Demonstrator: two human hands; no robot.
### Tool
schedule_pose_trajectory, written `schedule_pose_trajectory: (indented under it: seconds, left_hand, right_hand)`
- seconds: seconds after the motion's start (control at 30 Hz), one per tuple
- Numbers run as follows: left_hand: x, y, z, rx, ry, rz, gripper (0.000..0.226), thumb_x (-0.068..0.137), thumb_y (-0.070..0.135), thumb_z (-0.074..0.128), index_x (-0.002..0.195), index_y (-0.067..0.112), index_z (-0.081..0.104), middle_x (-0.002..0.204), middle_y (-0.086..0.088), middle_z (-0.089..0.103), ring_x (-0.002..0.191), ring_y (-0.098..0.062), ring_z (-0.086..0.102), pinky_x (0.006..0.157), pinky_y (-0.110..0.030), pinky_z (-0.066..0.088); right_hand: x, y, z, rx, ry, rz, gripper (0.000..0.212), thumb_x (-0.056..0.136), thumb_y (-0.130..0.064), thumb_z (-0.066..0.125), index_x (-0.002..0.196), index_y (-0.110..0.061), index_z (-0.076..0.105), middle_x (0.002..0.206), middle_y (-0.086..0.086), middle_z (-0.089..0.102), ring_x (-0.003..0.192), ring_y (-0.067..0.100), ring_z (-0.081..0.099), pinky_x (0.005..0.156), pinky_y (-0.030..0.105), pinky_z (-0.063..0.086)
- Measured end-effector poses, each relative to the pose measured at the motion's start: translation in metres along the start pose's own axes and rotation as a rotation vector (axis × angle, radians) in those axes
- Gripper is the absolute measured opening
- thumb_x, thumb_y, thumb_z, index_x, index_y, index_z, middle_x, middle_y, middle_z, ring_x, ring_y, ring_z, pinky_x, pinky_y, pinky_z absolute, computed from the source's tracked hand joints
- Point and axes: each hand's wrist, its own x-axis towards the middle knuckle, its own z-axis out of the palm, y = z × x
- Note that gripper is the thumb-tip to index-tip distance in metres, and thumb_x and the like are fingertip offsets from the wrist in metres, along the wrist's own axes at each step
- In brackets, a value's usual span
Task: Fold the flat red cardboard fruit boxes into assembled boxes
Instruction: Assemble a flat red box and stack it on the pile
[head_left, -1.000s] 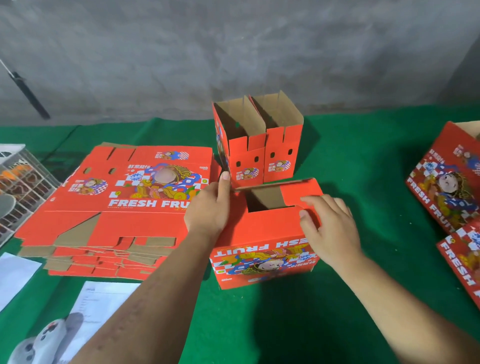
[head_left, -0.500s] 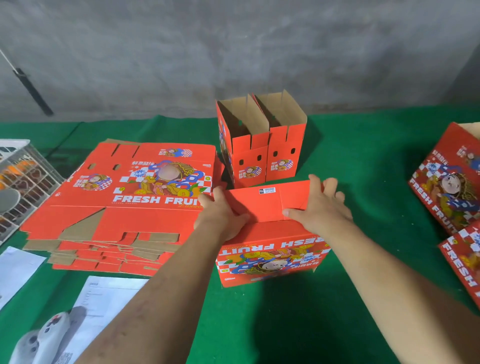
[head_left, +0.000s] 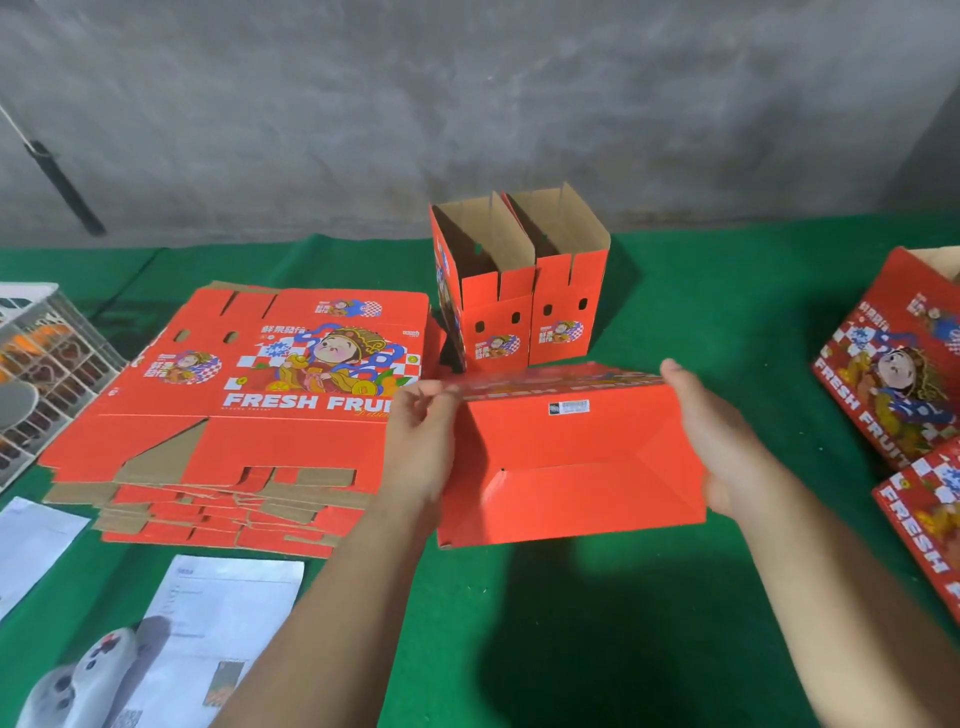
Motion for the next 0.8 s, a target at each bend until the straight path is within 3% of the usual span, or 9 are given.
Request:
schedule_pose_trajectory:
  seconds: [0.1, 0.2, 0.27, 0.4, 0.47, 0.53, 0.63, 0.73, 0.8]
  left_hand:
    - [-0.006, -0.010, 0.000, -0.171, -0.119, 0.033, 0.042, 0.097, -0.003, 0.061, 0.131, 0.019, 0.054, 0.127, 0.003, 0.072, 0.117, -0.024, 0.066, 0.104, -0.039, 0.051]
    - [-0.006, -0.015, -0.005, -0.126, -0.189, 0.113, 0.055, 0.096, -0.010, 0.056, 0.139, 0.024, 0.049, 0.113, 0.032, 0.072, 0.115, 0.000, 0.065, 0.088, -0.014, 0.054]
    - [-0.003, -0.020, -0.010, -0.062, -0.248, 0.064, 0.060, 0.097, -0.005, 0.059, 0.140, 0.034, 0.041, 0.106, 0.037, 0.071, 0.103, 0.008, 0.068, 0.080, -0.013, 0.055]
    - [0.000, -0.027, -0.016, 0.079, -0.328, -0.111, 0.040, 0.096, 0.024, 0.074, 0.132, 0.022, 0.056, 0.110, -0.003, 0.080, 0.098, -0.026, 0.078, 0.073, -0.035, 0.063]
    - [0.002, -0.036, -0.018, 0.101, -0.290, -0.037, 0.038, 0.094, 0.020, 0.077, 0.128, 0.020, 0.059, 0.104, -0.002, 0.080, 0.094, -0.029, 0.078, 0.069, -0.034, 0.063]
    - [0.004, -0.045, -0.021, 0.204, -0.257, 0.055, 0.043, 0.091, 0.015, 0.080, 0.127, 0.024, 0.058, 0.102, 0.001, 0.079, 0.095, -0.026, 0.076, 0.071, -0.036, 0.062]
    - [0.012, -0.063, -0.026, 0.546, -0.197, 0.160, 0.059, 0.085, 0.023, 0.087, 0.124, 0.037, 0.046, 0.097, 0.014, 0.073, 0.084, -0.001, 0.069, 0.076, -0.033, 0.057]
    - [0.017, -0.072, -0.021, 0.688, -0.095, 0.161, 0.042, 0.090, 0.025, 0.079, 0.120, 0.030, 0.050, 0.112, 0.010, 0.066, 0.096, -0.009, 0.067, 0.083, -0.035, 0.053]
    - [0.022, -0.071, -0.011, 0.653, -0.054, 0.137, 0.037, 0.095, 0.028, 0.071, 0.127, 0.026, 0.051, 0.123, -0.001, 0.051, 0.104, -0.008, 0.057, 0.093, -0.031, 0.045]
  right_hand:
    - [0.002, 0.018, -0.006, 0.082, -0.163, -0.008, 0.048, 0.089, -0.061, 0.067, 0.120, -0.024, 0.073, 0.108, 0.006, 0.080, 0.091, 0.028, 0.079, 0.073, 0.043, 0.063]
    - [0.005, 0.037, -0.007, 0.174, -0.197, -0.135, 0.031, 0.097, -0.047, 0.065, 0.119, -0.027, 0.073, 0.111, 0.004, 0.080, 0.094, 0.022, 0.079, 0.060, 0.032, 0.061]
    - [0.006, 0.047, -0.005, 0.240, -0.175, -0.219, 0.028, 0.099, -0.040, 0.066, 0.121, -0.025, 0.073, 0.113, 0.004, 0.079, 0.096, 0.020, 0.078, 0.064, 0.029, 0.060]
    - [0.011, 0.074, 0.002, 0.225, -0.148, -0.395, 0.024, 0.102, -0.027, 0.064, 0.126, -0.030, 0.070, 0.122, -0.001, 0.076, 0.110, 0.015, 0.073, 0.090, 0.032, 0.052]
    - [0.012, 0.080, 0.001, 0.166, -0.160, -0.447, 0.031, 0.104, -0.021, 0.062, 0.130, -0.037, 0.066, 0.126, -0.005, 0.075, 0.115, 0.011, 0.070, 0.095, 0.030, 0.048]
    - [0.012, 0.078, -0.003, 0.012, -0.159, -0.498, 0.044, 0.102, -0.012, 0.062, 0.131, -0.045, 0.063, 0.124, -0.011, 0.074, 0.114, 0.005, 0.069, 0.093, 0.026, 0.048]
    - [0.019, 0.078, -0.002, -0.137, -0.066, -0.527, 0.058, 0.095, 0.001, 0.059, 0.128, -0.046, 0.060, 0.117, -0.011, 0.075, 0.109, 0.008, 0.069, 0.084, 0.018, 0.054]
    - [0.029, 0.078, 0.003, -0.238, 0.227, -0.439, 0.056, 0.090, -0.011, 0.067, 0.138, -0.037, 0.056, 0.127, 0.001, 0.058, 0.125, 0.028, 0.051, 0.111, 0.044, 0.044]
    - [0.033, 0.074, 0.008, -0.241, 0.278, -0.380, 0.063, 0.086, -0.017, 0.075, 0.143, -0.032, 0.053, 0.129, 0.007, 0.045, 0.126, 0.032, 0.048, 0.113, 0.048, 0.040]
